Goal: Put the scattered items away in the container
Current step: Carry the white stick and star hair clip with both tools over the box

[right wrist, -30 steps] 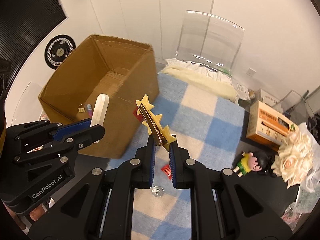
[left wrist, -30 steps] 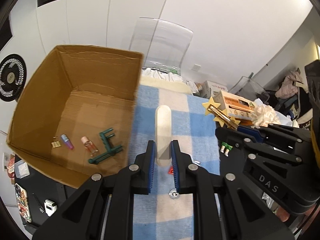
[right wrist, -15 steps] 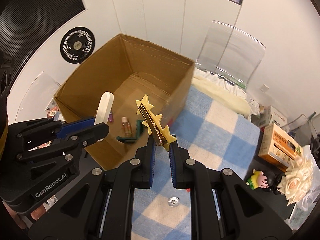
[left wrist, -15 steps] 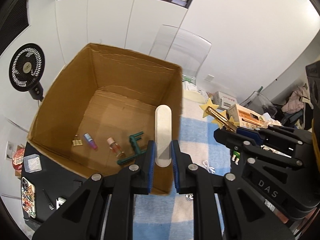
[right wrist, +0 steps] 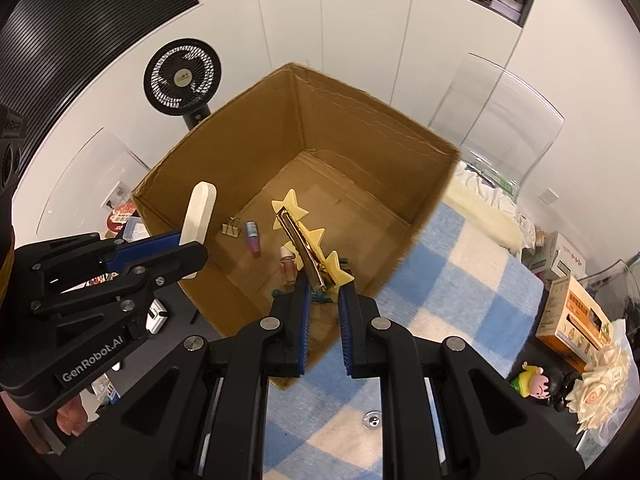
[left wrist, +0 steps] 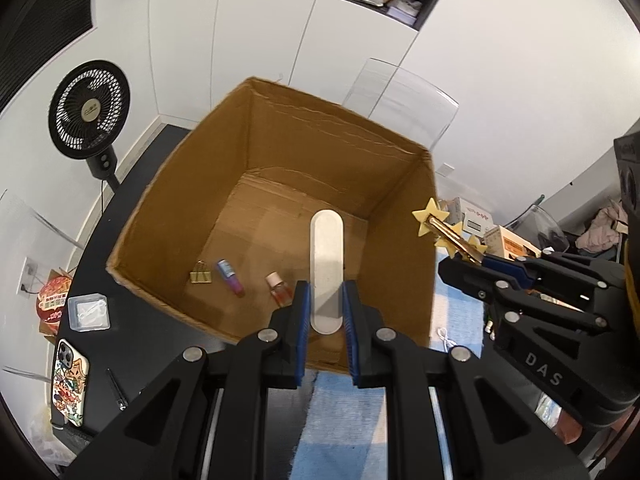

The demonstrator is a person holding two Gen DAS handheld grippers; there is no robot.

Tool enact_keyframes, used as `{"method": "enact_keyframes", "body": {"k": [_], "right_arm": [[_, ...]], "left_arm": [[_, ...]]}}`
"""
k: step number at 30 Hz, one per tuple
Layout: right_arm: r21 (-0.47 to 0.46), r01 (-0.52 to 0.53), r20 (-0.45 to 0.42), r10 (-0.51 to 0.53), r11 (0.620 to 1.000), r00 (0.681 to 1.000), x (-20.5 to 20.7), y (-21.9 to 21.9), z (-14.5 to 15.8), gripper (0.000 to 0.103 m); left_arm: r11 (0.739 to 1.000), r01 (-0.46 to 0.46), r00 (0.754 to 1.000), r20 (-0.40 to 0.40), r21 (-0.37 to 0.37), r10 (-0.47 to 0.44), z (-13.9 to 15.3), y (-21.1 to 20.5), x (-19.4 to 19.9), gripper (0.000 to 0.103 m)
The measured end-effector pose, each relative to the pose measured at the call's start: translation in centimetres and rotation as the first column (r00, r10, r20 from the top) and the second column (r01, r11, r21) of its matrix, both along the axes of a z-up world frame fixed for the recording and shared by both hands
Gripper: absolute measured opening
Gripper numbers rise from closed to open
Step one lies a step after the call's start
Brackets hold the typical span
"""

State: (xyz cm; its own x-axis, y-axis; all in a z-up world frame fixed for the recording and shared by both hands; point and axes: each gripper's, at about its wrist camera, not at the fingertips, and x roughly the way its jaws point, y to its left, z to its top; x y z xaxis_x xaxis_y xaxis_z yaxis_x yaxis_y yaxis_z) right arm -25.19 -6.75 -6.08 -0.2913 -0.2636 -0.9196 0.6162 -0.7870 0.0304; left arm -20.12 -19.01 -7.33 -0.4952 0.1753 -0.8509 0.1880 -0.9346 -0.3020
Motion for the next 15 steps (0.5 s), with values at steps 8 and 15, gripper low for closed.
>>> {"method": "enact_keyframes", "body": {"k": [8, 15], "right_arm": [[0.006, -0.016, 0.027, 0.016, 1.0, 1.0, 0.0, -2.0, -1.6, 0.013], [0.02, -0.027, 0.05, 0.026, 0.999, 0.998, -0.4, -3.1, -3.0, 0.013]], "left_arm": [[1.0, -0.024, 1.0, 0.017, 0.007, 0.024, -1.0, -2.0, -0.1, 0.016], [0.999, -0.028, 0.999, 0.036, 0.024, 0.027, -2.3, -2.7, -0.8, 0.016]]}}
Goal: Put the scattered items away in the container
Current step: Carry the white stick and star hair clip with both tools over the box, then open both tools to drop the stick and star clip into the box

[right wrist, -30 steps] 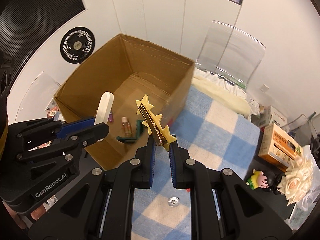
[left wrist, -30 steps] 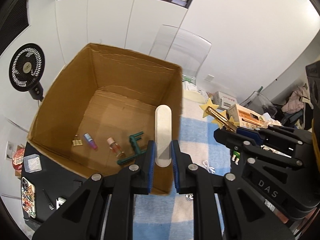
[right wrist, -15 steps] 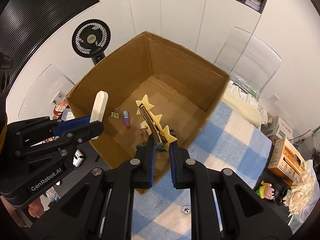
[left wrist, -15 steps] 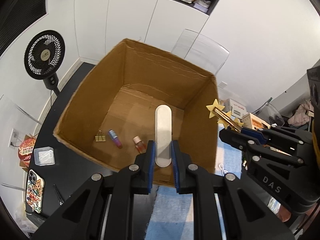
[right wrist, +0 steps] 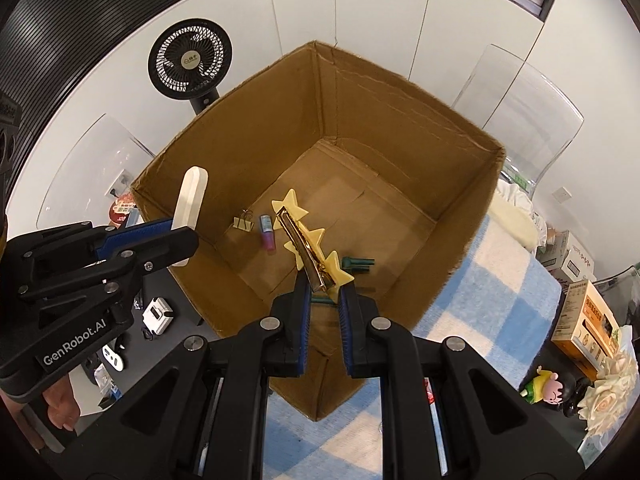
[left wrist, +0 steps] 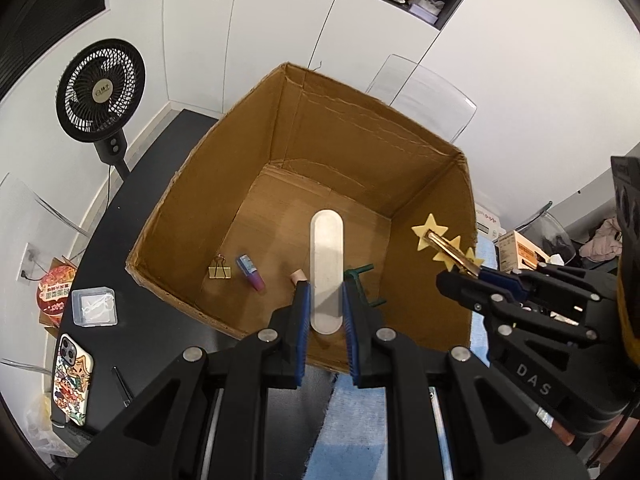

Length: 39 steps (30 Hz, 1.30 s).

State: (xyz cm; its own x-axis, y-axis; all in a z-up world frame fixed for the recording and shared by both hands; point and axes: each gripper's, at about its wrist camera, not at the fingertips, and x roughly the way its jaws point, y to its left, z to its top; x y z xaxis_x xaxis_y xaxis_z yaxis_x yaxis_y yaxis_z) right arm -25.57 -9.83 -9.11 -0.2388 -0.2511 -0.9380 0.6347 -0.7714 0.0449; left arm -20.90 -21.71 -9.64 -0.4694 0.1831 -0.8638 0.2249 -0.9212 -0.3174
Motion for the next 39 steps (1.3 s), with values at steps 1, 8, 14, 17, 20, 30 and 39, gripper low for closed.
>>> {"method": "enact_keyframes", "body": {"k": [1, 8, 14, 17, 20, 30, 39], "right_arm": [[0.001, -0.001, 0.002, 0.001, 1.0, 1.0, -0.1, -0.1, -0.1, 0.013], [0.006, -0.001, 0.021, 0.001, 1.0, 1.0, -0.9, -0.4, -1.0, 0.013], [0.008, 0.004, 0.034, -0.005, 1.0, 0.999, -1.4, -0.3, -1.6, 0.013], [0.008, 0.007, 0.043, -0.007, 1.0, 0.999, -1.6, -0.3, -2.0, 0.014], [0.006, 0.011, 0.054, -0.011, 1.0, 0.998, -1.8, -0.2, -2.3, 0.014], [0.014, 0.025, 0.046, -0.025, 1.0, 0.999, -1.8, 0.6, -2.3, 0.029], [-0.014, 0.071, 0.012, -0.071, 0.997, 0.997, -2.0, 2.3, -0.8, 0.061]], "left_arm": [[1.0, 0.001, 1.0, 0.002, 0.001, -0.001, -0.1, 0.0, -0.1, 0.016], [1.0, 0.007, 1.0, 0.013, 0.012, -0.007, -0.9, -0.2, -1.0, 0.016], [1.0, 0.006, 1.0, 0.023, 0.021, -0.007, -1.5, -0.3, -1.5, 0.016], [1.0, -0.002, 1.0, 0.024, 0.02, 0.001, -1.6, -0.4, -1.5, 0.016], [1.0, -0.003, 1.0, 0.025, 0.018, 0.003, -1.7, -0.5, -1.6, 0.016], [1.0, 0.005, 1.0, 0.006, 0.011, -0.005, -1.0, 0.0, -1.6, 0.017], [0.999, -0.016, 1.0, -0.01, 0.033, 0.016, -0.2, 0.2, -1.5, 0.072]]}}
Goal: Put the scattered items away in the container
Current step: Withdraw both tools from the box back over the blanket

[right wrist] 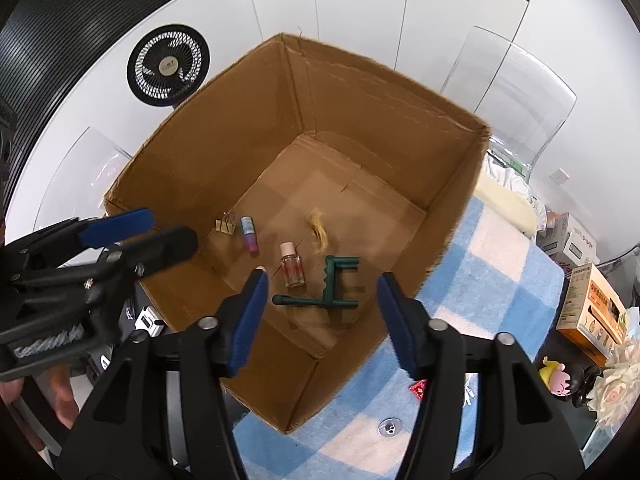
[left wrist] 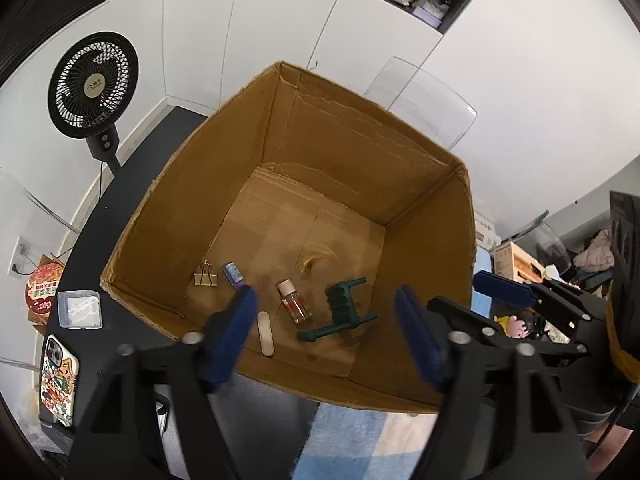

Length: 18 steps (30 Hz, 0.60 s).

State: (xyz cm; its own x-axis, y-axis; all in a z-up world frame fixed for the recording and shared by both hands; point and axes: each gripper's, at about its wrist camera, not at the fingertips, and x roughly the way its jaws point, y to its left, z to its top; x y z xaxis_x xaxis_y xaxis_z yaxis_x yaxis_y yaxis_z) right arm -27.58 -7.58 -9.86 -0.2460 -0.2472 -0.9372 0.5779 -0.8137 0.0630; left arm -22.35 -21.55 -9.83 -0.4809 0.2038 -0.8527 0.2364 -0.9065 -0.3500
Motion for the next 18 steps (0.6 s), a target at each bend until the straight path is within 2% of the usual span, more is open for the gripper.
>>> {"method": "enact_keyframes", "body": {"k": [12, 14, 15, 16, 18], "right_arm": [[-0.005, 0.057, -0.024, -0.057, 0.998, 0.998, 0.2, 3.7, 1.6, 0.061], [-0.01, 0.07, -0.027, -0.071, 0.997, 0.997, 0.3, 4.6, 1.9, 0.066], [-0.016, 0.077, -0.028, -0.078, 0.997, 0.997, 0.3, 5.0, 2.1, 0.07], [-0.023, 0.085, -0.029, -0.086, 0.996, 0.996, 0.4, 5.6, 2.3, 0.072], [-0.037, 0.098, -0.029, -0.099, 0.995, 0.995, 0.4, 6.4, 2.6, 0.082]], "left_arm": [[0.999, 0.025, 1.0, -0.017, -0.027, -0.025, 1.5, 2.2, 0.0, 0.072], [0.999, 0.034, 0.999, -0.017, -0.035, -0.035, 1.8, 2.8, 0.0, 0.072], [0.998, 0.039, 0.999, -0.017, -0.039, -0.04, 1.9, 3.1, 0.0, 0.075], [0.998, 0.044, 0.999, -0.017, -0.043, -0.045, 2.0, 3.4, 0.0, 0.083], [0.997, 0.052, 0.998, -0.02, -0.061, -0.053, 2.2, 4.1, 0.0, 0.094]]}}
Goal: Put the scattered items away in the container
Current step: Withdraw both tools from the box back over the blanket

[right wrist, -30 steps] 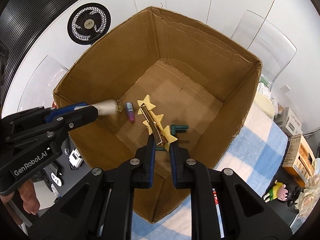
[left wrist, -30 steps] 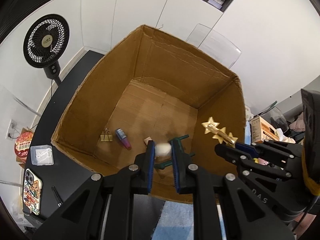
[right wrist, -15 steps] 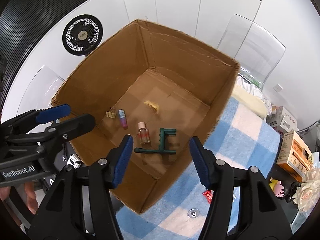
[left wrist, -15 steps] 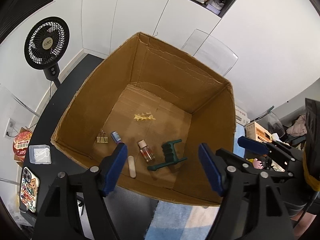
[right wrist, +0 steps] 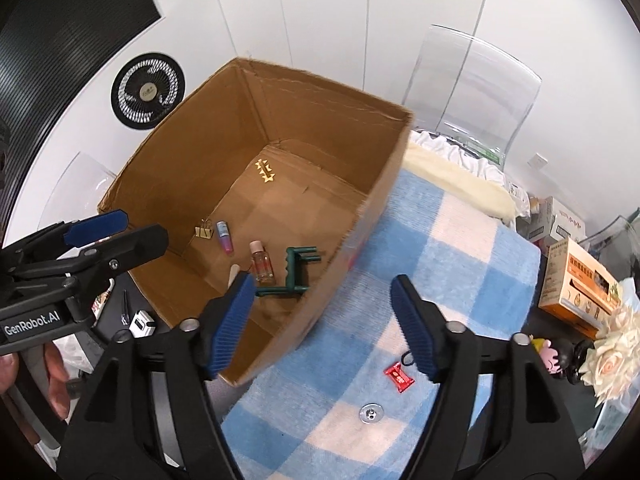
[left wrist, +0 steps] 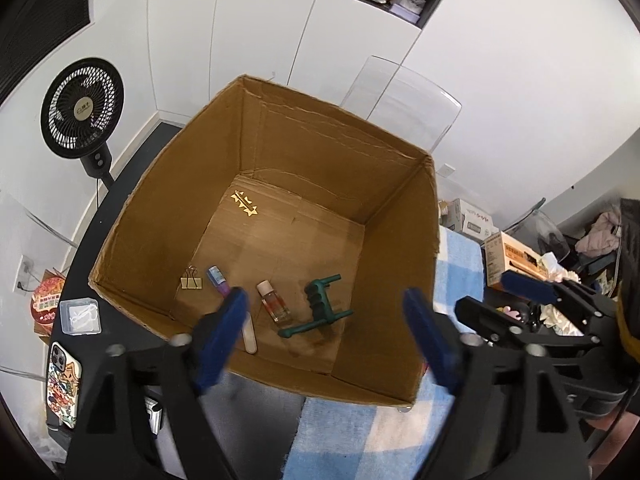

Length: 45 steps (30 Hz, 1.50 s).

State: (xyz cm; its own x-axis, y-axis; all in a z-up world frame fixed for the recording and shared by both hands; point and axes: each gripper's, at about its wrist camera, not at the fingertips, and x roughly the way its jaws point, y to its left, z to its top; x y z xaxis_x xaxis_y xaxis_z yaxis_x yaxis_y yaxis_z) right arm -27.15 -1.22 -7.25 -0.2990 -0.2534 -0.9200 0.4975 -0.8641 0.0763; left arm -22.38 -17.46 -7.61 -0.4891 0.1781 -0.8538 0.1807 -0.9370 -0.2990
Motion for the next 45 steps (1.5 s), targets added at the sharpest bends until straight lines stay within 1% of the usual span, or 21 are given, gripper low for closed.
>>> {"method": "enact_keyframes", "body": {"k": [4, 6, 8, 13, 22, 31, 37, 45], "right_arm": [[-0.012, 0.029, -0.008, -0.029, 1.0, 1.0, 0.2, 1.9, 0.6, 0.092], [-0.017, 0.045, -0.01, -0.045, 0.999, 0.999, 0.3, 3.0, 0.8, 0.1], [-0.02, 0.063, -0.019, -0.064, 0.998, 0.998, 0.6, 4.4, 1.0, 0.103], [-0.009, 0.103, -0.037, -0.103, 0.995, 0.994, 0.9, 7.9, 1.4, 0.103], [-0.012, 0.176, -0.062, -0.176, 0.984, 0.982, 1.6, 14.1, 2.6, 0.103], [-0.037, 0.245, -0.038, -0.246, 0.969, 0.968, 3.0, 19.6, 2.4, 0.103], [-0.039, 0.267, -0.029, -0.268, 0.963, 0.963, 4.1, 21.9, 1.5, 0.103], [-0.034, 0.273, 0.004, -0.273, 0.961, 0.962, 5.0, 24.2, -0.9, 0.103]], "left_arm": [[1.0, 0.003, 1.0, 0.001, -0.01, -0.003, 0.4, 1.2, 0.0, 0.102], [1.0, 0.009, 1.0, 0.001, -0.025, -0.009, 0.6, 1.8, 0.0, 0.102], [0.999, 0.021, 1.0, 0.001, -0.041, -0.021, 0.8, 2.7, 0.0, 0.102], [0.996, 0.06, 0.998, 0.0, -0.072, -0.06, 1.3, 5.2, -0.1, 0.102], [0.987, 0.134, 0.991, -0.013, -0.084, -0.135, 2.0, 10.4, -0.4, 0.102], [0.975, 0.201, 0.979, -0.01, -0.092, -0.203, 2.1, 15.6, 0.0, 0.102], [0.974, 0.211, 0.978, 0.012, -0.08, -0.21, 0.7, 18.0, 0.8, 0.102], [0.973, 0.218, 0.975, 0.064, -0.075, -0.214, -2.1, 20.4, 2.2, 0.102]]}}
